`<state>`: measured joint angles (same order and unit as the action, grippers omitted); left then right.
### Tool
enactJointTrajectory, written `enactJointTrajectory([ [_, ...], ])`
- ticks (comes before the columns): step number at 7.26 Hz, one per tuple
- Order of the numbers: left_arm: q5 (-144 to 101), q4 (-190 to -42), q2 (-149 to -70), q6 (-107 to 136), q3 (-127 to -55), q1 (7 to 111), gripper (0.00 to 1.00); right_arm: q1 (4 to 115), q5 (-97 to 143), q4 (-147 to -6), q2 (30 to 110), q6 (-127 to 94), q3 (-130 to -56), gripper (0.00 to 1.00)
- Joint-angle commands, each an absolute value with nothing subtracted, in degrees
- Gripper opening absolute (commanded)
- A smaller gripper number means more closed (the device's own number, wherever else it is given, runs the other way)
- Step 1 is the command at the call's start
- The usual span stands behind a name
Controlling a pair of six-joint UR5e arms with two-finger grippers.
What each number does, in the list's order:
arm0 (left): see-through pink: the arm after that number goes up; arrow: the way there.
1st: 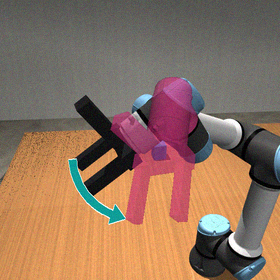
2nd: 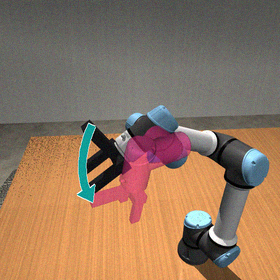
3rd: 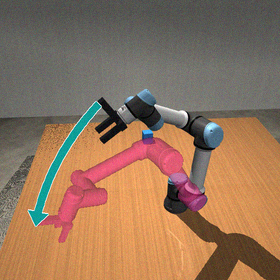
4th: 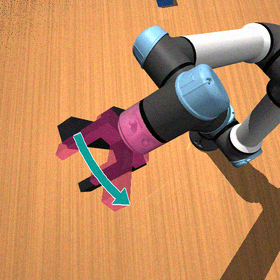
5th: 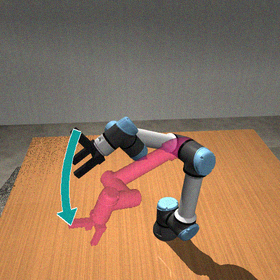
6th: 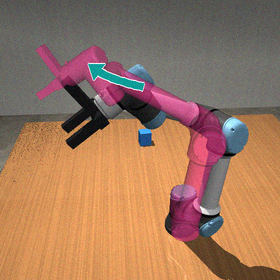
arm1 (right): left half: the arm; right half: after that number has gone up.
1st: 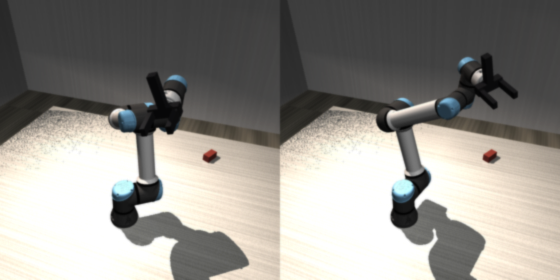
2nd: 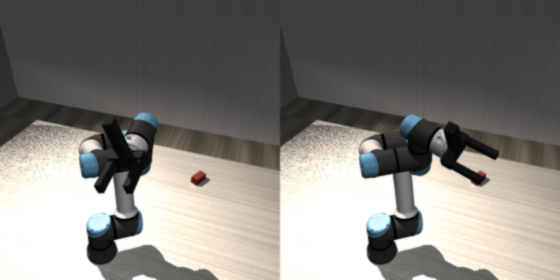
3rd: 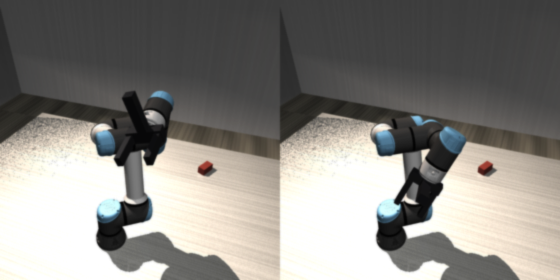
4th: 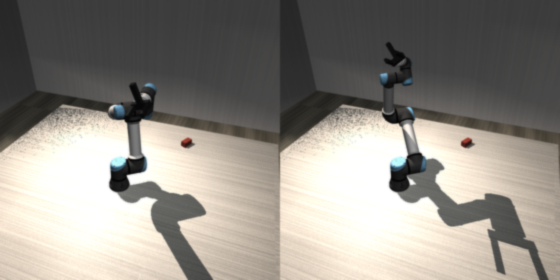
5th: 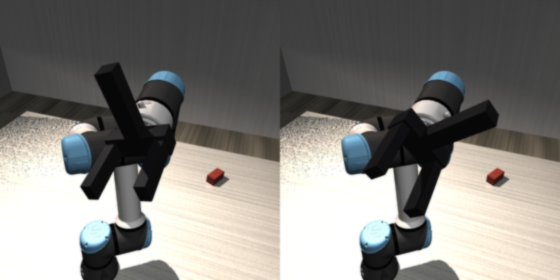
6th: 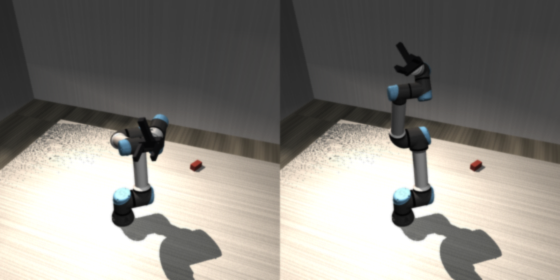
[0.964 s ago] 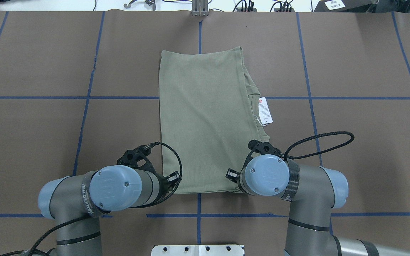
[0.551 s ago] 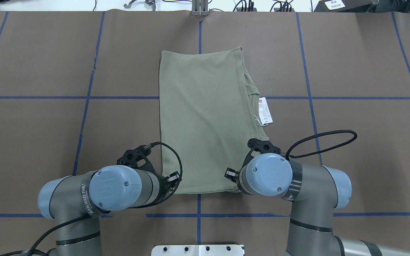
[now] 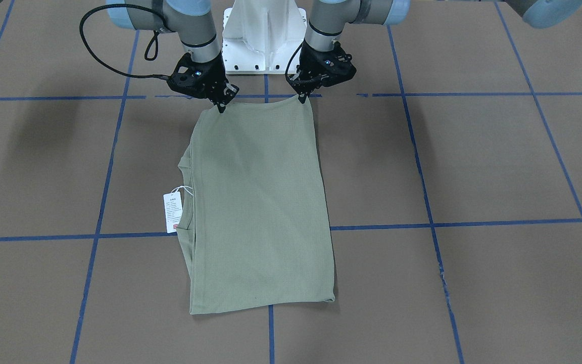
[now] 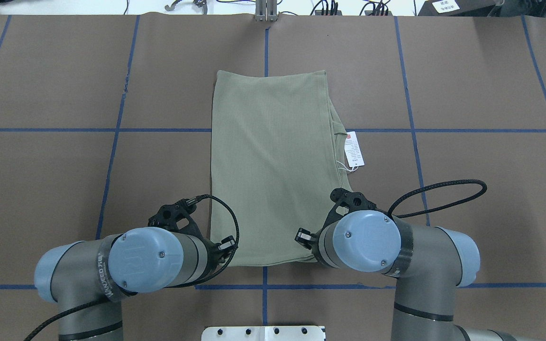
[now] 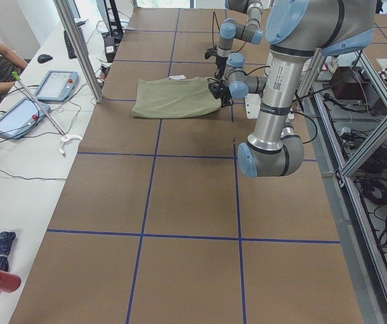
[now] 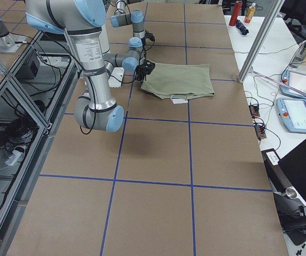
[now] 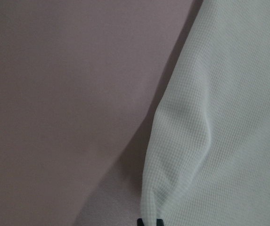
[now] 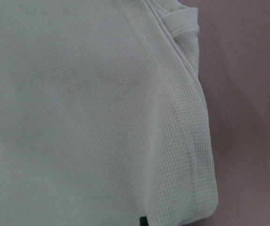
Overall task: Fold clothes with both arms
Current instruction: 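Lift the near edge with both grippers and fold it away from the robot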
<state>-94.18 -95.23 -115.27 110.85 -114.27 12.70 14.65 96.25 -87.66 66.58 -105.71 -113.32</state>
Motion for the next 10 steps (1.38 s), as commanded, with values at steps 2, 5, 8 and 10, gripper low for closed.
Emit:
enactJointTrajectory([
  [2, -94.0, -85.9, -115.1, 111.4, -122.2, 6.6, 0.00, 7.8, 97.5, -87.9, 69.4, -107.1, -122.1, 0.00],
  [5, -94.4, -80.9, -115.0, 110.9, -126.7, 4.9, 0.00, 6.4, 99.1, -87.8, 70.1, -108.5, -123.8, 0.00],
  [8, -94.5, -81.6, -118.1, 106.3, -125.6, 14.1, 0.00, 15.6, 98.7, -87.6, 69.2, -107.6, -122.9, 0.00],
  [10, -94.7, -88.6, -118.2, 103.1, -119.7, 19.9, 0.00, 20.5, 98.4, -87.5, 64.8, -103.6, -118.3, 0.00],
])
